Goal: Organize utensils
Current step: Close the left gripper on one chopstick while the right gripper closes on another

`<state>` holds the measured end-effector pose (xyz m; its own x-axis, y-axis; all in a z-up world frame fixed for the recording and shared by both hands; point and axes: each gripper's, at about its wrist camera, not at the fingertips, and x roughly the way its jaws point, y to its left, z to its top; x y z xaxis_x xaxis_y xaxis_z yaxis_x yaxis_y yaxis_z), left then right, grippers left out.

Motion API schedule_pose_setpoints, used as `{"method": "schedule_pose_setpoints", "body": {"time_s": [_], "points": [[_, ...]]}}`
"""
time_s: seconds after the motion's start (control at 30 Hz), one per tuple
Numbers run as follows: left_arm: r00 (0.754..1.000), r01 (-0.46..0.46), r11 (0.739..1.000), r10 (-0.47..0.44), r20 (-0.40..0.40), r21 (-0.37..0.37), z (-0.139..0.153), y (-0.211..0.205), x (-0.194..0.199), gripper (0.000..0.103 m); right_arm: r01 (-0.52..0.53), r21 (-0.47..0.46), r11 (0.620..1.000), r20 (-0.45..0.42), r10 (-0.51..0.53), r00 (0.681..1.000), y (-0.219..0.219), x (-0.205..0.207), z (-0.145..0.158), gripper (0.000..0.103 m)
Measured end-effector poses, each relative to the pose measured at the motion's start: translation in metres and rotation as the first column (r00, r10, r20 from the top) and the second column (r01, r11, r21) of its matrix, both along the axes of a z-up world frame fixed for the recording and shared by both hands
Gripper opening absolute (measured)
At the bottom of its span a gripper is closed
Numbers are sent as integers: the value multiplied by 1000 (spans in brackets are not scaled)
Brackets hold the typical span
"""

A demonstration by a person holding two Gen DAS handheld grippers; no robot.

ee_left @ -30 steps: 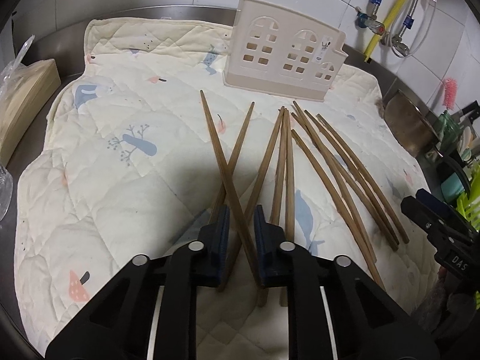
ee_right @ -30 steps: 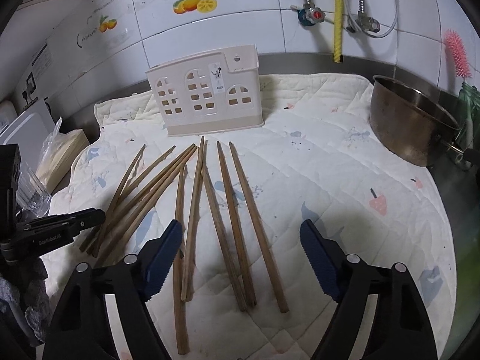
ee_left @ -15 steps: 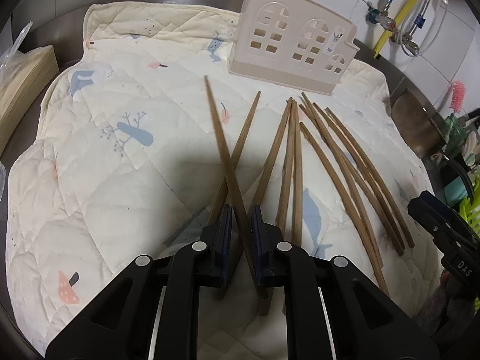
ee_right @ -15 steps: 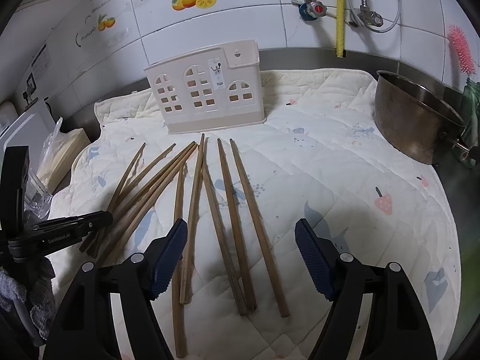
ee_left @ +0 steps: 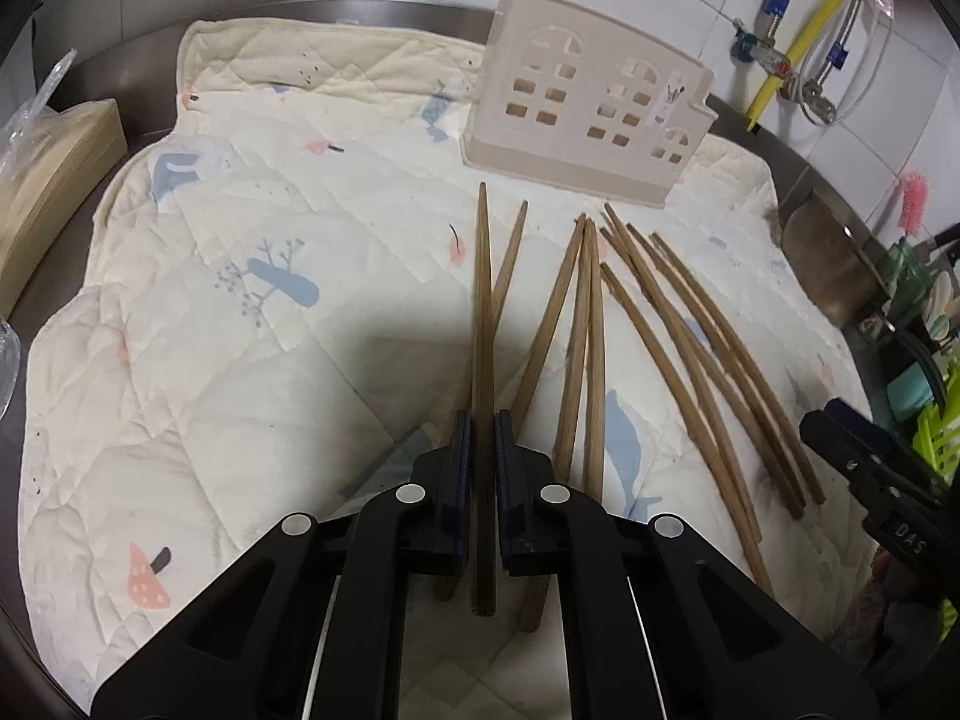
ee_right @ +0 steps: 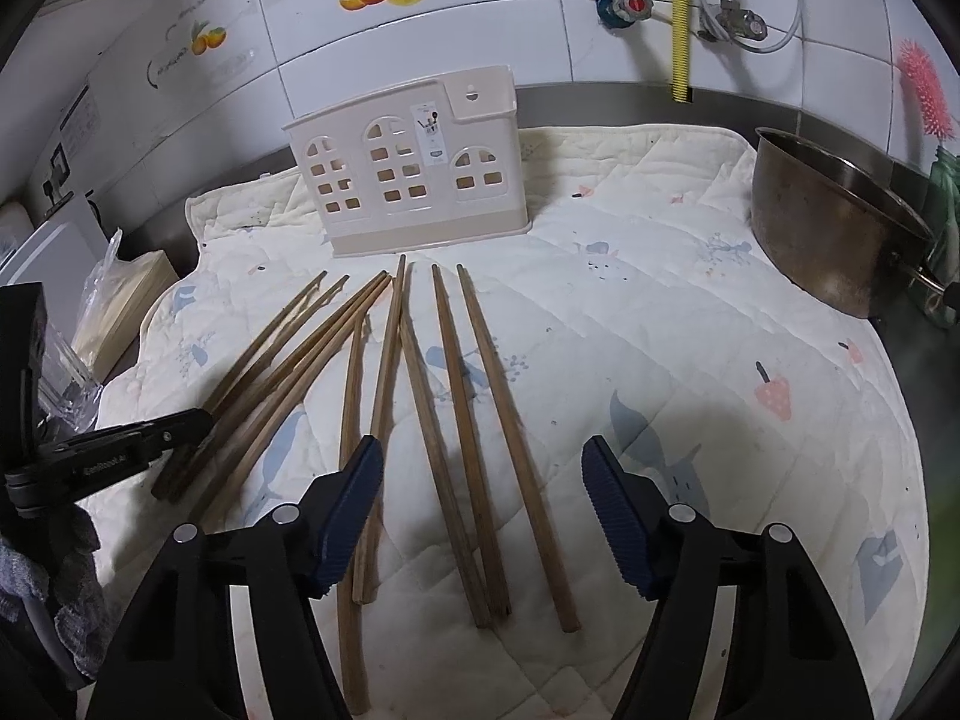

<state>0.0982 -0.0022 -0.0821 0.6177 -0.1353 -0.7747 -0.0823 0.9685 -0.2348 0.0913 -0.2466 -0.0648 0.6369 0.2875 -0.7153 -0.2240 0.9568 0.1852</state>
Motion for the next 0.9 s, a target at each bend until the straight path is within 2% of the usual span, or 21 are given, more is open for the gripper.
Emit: {"method": "schedule_pose_setpoints", "body": {"time_s": [0.1, 0.3, 0.47, 0.53, 0.9], "points": [[1000, -8, 1000, 8, 22, 4, 8, 4, -4, 6, 6, -2, 1000, -1, -6, 1000, -3, 0, -1, 62], [998, 2, 999, -4, 68, 33, 29, 9, -11, 6, 13, -8, 1000, -29, -14, 999, -9, 1, -8, 48], [997, 10, 999, -14, 76, 44, 36, 14, -14, 6, 3, -30, 1000, -58, -5, 998, -8, 5, -16, 36], [997, 12, 999, -15, 71, 41, 35, 16, -13, 6, 0, -36, 999, -64, -2, 998, -8, 7, -20, 33], [1000, 27, 999, -27, -5, 27, 4, 23, -9, 6, 0, -41, 999, -63, -2, 998, -9, 5, -20, 31]]}}
